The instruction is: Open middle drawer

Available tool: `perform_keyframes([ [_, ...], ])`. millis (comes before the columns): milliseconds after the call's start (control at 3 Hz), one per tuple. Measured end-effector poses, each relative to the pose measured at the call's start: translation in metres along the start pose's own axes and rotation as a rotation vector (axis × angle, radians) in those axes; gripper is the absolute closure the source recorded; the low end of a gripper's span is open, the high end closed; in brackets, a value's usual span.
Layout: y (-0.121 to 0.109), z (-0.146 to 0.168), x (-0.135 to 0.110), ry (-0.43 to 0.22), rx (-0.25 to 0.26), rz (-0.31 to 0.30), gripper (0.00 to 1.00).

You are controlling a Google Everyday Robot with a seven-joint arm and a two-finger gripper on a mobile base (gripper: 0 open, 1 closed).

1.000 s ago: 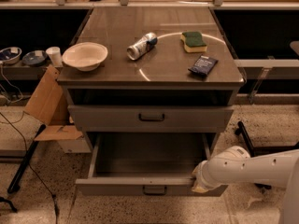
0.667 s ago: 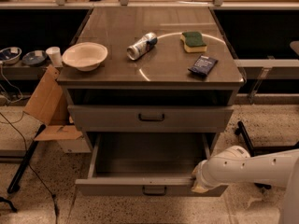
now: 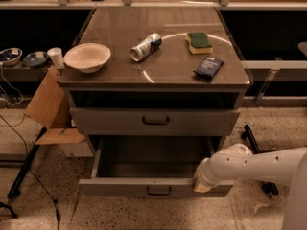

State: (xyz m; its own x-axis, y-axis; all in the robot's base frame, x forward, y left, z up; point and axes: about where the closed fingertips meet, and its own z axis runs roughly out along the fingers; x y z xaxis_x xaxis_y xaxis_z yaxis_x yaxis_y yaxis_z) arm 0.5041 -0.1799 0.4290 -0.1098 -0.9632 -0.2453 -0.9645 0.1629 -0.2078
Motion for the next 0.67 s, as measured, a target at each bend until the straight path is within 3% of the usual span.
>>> perform_keyframes([
  [667,-0.0153,0.0013,-0.0065,-0.024,0.004,0.007,1.00],
])
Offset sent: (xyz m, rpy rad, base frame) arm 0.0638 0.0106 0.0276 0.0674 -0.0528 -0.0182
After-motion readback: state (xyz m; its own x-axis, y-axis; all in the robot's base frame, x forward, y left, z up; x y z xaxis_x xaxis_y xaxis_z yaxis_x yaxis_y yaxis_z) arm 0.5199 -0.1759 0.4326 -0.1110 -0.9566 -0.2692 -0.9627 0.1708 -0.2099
